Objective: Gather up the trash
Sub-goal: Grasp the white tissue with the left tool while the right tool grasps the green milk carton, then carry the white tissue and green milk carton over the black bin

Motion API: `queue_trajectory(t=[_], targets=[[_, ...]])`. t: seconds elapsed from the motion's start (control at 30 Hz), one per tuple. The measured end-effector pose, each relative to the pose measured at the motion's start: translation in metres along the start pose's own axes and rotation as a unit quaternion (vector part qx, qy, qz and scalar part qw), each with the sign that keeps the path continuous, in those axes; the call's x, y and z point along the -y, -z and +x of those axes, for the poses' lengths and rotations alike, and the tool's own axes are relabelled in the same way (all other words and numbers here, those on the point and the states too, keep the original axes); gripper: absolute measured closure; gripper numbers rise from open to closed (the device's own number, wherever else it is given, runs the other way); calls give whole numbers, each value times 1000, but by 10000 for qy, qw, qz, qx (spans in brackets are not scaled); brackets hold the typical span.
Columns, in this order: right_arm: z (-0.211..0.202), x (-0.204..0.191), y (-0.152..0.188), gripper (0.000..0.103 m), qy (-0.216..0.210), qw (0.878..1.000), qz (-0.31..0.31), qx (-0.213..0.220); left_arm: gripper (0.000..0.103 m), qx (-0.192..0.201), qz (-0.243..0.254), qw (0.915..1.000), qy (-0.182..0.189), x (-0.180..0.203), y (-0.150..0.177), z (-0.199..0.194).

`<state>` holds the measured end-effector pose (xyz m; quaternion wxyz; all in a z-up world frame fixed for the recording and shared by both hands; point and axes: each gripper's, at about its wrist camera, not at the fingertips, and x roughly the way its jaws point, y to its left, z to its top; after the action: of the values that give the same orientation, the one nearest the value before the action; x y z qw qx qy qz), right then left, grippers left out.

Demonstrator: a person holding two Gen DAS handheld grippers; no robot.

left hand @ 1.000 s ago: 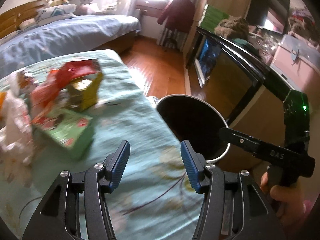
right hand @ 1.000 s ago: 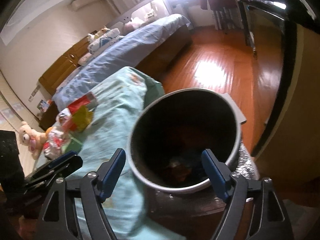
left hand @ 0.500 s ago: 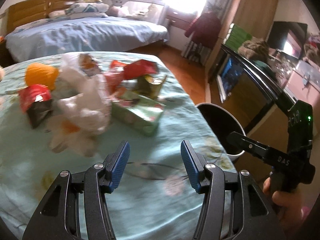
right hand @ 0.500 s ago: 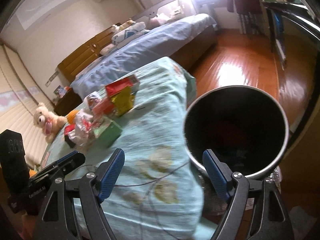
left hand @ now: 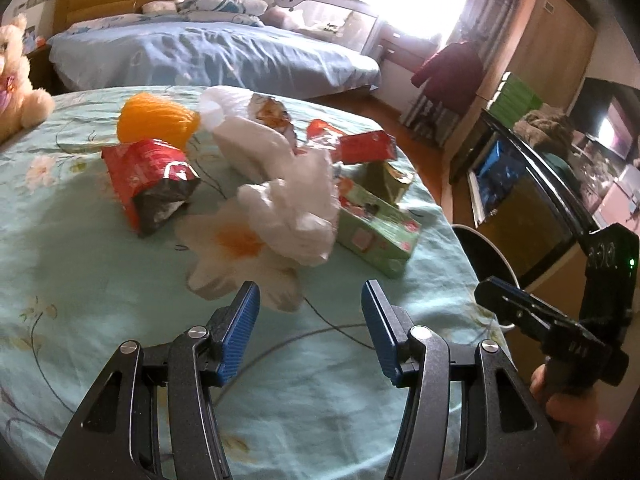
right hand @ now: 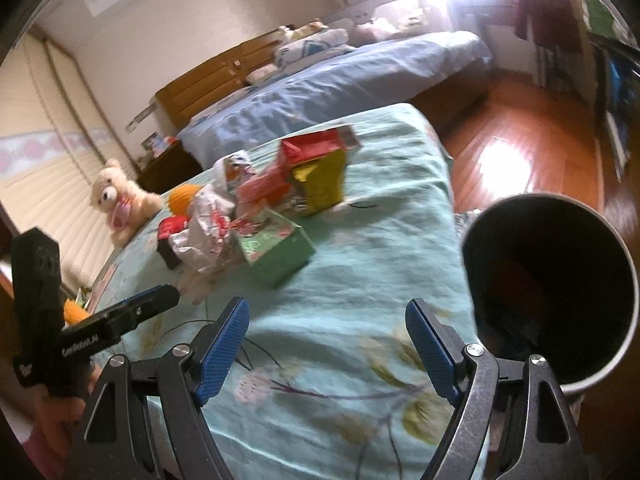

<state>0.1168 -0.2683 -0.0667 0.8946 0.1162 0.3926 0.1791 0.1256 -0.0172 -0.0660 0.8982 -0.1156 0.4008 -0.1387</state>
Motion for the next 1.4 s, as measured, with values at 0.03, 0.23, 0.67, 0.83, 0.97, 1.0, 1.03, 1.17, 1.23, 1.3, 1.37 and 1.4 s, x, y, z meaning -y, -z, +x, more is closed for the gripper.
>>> queue_trajectory(t=[0.03,0.23,0.67,0.83,0.97,1.0,1.03,1.17,1.23,1.3,1.37,1.4], targets=[[4,-3,-2,21,-27,9999,-116,-20,50,-11,-44,10000,17,-3,-3,1],[22,-16,-11,21,-179,9975,-663,-157,50,39,-204,9998,36,-15,-17,9],[73,-33,-35,21,-259,9858,-1508,-688,50,-181,-200,9990,370,-27,-34,36],[84,-36,-38,34,-226,9826,-1666,-786,53,-216,-127,9986,472,-23,-34,40],[82,-36,-34,47,-135,9832,-1633,-803,73,-257,-29,9978,617,-16,-33,41],[80,-36,-33,47,-106,9837,-1609,-792,77,-262,22,9976,635,-14,-32,41],[77,-34,-31,48,-73,9848,-1554,-771,85,-248,119,9977,618,-9,-31,40],[60,-24,-24,48,-14,9905,-1208,-661,92,-180,316,9975,610,2,-28,34],[51,-16,-21,48,20,9936,-957,-605,93,-150,350,9975,594,6,-25,30],[40,-6,-16,48,42,9963,-651,-567,93,-133,345,9975,607,9,-22,26],[31,2,-11,48,125,9978,-402,-521,93,-131,357,9973,629,14,-18,22],[26,5,-8,49,152,9982,-306,-490,93,-137,369,9972,640,17,-17,20]])
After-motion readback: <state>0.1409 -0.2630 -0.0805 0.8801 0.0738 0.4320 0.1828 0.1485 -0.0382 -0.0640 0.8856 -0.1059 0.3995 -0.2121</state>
